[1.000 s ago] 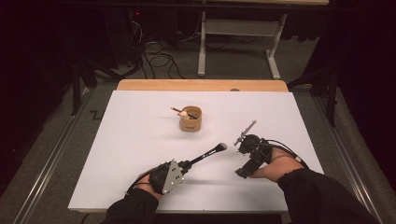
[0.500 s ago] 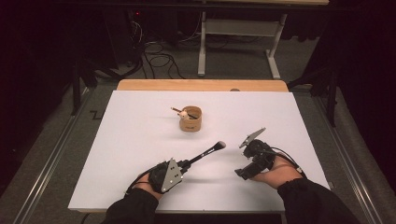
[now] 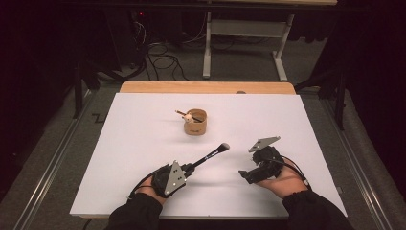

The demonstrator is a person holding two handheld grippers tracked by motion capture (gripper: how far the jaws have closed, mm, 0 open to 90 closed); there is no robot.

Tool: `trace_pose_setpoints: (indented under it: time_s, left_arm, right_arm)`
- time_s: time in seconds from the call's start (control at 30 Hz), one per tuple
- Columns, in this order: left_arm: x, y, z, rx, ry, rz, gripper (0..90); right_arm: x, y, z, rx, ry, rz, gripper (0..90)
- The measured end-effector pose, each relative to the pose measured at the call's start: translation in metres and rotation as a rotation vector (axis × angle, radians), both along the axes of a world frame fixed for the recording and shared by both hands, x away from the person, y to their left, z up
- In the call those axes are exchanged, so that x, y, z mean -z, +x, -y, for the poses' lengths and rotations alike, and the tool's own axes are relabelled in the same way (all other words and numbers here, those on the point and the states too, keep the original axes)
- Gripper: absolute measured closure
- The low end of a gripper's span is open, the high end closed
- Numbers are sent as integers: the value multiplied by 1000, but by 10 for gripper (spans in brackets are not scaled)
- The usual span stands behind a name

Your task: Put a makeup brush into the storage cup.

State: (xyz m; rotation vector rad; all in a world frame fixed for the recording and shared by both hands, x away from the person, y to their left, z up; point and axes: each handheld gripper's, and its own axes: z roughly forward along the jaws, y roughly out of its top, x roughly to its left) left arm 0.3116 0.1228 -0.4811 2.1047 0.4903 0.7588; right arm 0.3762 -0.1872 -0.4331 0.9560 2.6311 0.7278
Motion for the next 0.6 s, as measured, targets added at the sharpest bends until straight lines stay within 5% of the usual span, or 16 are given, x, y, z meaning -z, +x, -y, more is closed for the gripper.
trace_pose_setpoints:
  time_s: [0.6]
  left_arm:
    - [1,5,-5,-21,-62,-53,792]
  right_arm:
    - [20,-9,10,67,133,101,115]
